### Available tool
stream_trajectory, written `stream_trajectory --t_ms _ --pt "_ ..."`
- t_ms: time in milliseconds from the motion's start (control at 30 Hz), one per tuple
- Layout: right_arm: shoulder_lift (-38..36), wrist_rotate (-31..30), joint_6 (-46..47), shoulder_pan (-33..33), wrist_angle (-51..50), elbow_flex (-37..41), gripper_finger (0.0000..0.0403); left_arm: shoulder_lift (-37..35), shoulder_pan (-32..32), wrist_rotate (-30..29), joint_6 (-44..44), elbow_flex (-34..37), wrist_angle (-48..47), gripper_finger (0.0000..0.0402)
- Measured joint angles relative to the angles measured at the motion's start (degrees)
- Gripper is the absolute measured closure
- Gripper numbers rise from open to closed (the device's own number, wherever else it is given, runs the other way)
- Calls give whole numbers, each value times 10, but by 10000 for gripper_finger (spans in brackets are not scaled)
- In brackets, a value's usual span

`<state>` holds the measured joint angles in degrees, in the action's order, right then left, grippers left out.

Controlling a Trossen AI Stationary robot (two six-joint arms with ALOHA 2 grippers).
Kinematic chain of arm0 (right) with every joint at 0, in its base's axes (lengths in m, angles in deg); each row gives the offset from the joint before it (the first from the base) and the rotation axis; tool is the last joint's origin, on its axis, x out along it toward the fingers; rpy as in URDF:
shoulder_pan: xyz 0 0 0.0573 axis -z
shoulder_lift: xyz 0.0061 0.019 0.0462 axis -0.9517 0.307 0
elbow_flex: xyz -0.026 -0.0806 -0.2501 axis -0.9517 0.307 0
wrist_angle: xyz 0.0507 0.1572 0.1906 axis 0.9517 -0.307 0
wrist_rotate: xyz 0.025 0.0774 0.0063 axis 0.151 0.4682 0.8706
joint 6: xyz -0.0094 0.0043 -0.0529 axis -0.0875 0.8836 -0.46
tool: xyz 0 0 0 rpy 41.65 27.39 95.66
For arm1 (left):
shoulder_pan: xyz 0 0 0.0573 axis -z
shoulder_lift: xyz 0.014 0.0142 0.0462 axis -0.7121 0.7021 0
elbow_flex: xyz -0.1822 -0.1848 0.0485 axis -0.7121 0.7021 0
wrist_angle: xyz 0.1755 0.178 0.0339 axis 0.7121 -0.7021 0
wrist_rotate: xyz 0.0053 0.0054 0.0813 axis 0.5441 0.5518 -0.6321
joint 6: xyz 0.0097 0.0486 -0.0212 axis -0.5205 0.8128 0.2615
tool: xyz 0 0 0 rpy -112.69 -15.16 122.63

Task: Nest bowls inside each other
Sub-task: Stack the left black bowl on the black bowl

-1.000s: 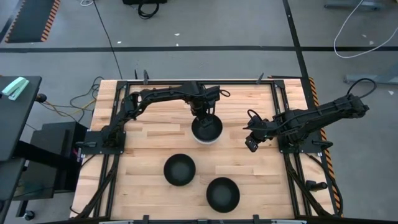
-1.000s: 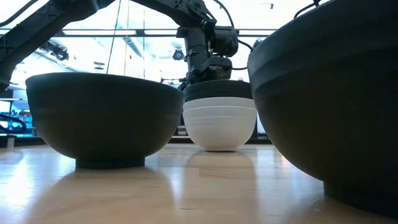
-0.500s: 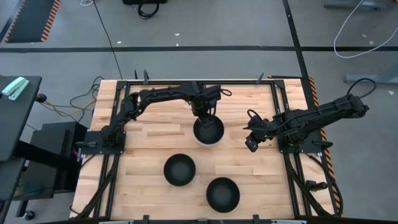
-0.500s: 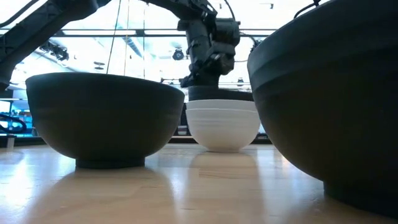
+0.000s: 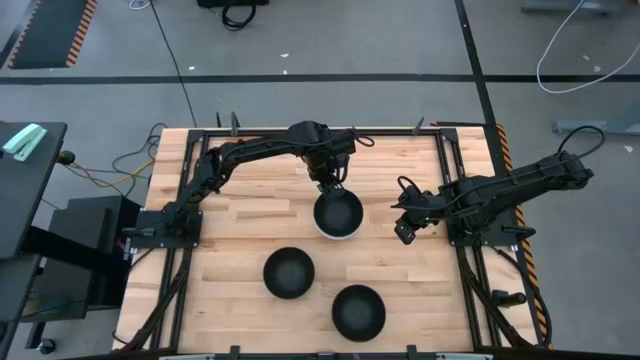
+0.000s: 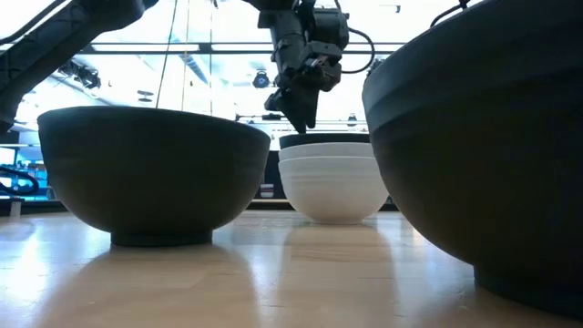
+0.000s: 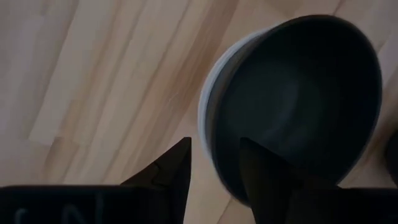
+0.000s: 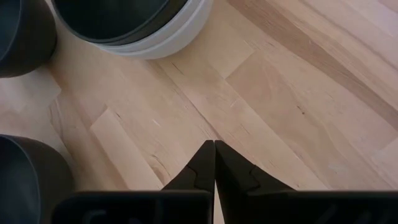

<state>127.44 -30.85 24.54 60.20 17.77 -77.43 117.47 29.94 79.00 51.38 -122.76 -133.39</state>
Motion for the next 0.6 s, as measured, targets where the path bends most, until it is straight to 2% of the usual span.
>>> stream_trajectory --t_ms 233,400,600 --pt "0 0 -10 0 0 0 391 0 -12 -1 0 -38 -50 251" --pt "0 0 -10 0 0 0 388 0 -9 -1 12 -66 -134 250" --pt "0 0 -10 0 0 0 387 -32 19 -3 15 -58 -136 261"
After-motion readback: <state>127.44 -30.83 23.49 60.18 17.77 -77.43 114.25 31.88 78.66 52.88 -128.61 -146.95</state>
